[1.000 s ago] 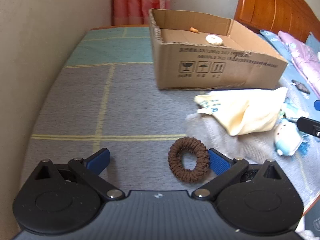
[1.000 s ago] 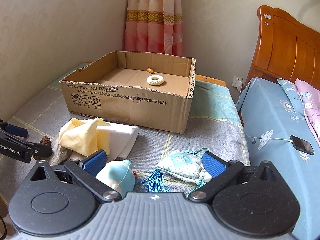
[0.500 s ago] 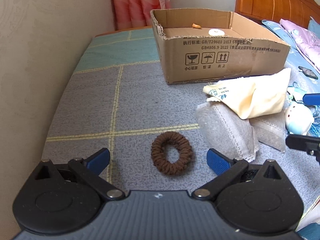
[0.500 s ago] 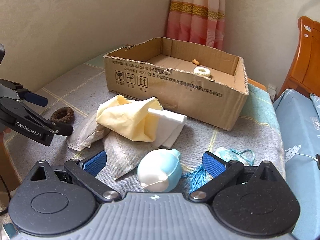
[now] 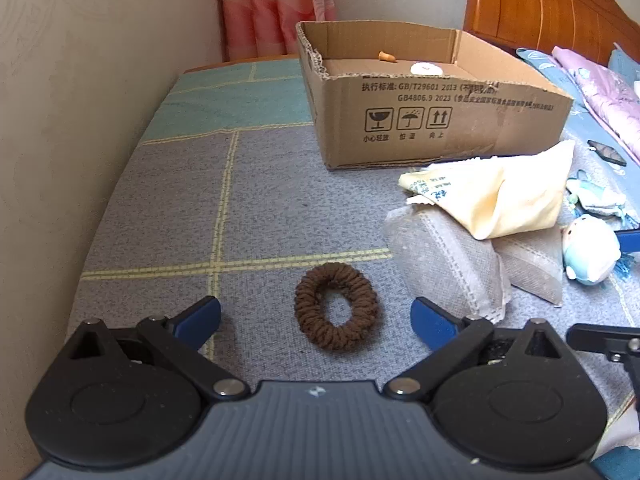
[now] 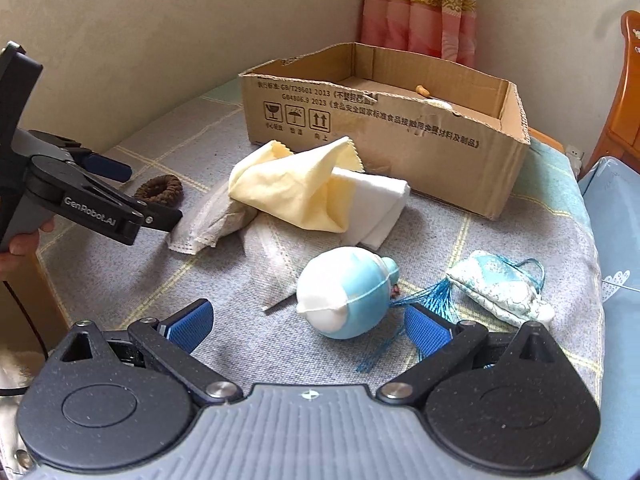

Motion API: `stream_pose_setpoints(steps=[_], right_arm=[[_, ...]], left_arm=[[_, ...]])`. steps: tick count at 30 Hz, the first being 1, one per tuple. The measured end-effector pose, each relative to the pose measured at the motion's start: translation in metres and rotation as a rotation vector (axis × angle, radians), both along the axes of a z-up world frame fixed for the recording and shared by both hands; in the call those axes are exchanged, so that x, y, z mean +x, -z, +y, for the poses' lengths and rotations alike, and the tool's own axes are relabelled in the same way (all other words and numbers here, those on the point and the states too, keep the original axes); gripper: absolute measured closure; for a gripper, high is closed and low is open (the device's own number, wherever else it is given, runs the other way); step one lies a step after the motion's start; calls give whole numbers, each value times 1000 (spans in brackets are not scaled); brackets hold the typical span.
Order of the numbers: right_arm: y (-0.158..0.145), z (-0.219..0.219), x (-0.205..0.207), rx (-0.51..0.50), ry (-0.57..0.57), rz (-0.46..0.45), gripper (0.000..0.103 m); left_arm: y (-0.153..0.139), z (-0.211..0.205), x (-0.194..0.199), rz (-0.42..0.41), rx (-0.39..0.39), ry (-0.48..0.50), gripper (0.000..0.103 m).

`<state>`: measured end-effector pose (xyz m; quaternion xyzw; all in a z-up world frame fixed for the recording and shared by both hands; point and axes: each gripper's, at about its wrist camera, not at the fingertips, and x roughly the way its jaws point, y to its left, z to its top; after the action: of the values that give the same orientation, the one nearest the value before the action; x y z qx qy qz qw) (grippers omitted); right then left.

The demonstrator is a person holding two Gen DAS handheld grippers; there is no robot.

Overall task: Organize soft objects
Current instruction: 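Close the left gripper on the brown hair tie while the right gripper grasps the plush toy, then carry the brown hair tie into the box and open the left gripper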

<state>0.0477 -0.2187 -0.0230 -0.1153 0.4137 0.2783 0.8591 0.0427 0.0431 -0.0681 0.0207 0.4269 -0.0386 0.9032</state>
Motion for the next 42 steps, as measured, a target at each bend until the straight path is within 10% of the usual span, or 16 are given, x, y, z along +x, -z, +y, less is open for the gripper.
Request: stream_pose_setpoints(steps=[11,21,35,42], right_arm=[[12,0,4,-34,16,-13,0],[5,0,7,-26,34,-71,2],[0,4,6,-35,47,-116,45],[-5,0,4,-57,64,-130,48]], left_arm=[[-5,0,-7,-54,-61,36,42],[-5,-4,-6,-56,-42,37,42],[-7,0,-8,-55,-26,48,62],[-11,1,-10,-46,-21,76,70]])
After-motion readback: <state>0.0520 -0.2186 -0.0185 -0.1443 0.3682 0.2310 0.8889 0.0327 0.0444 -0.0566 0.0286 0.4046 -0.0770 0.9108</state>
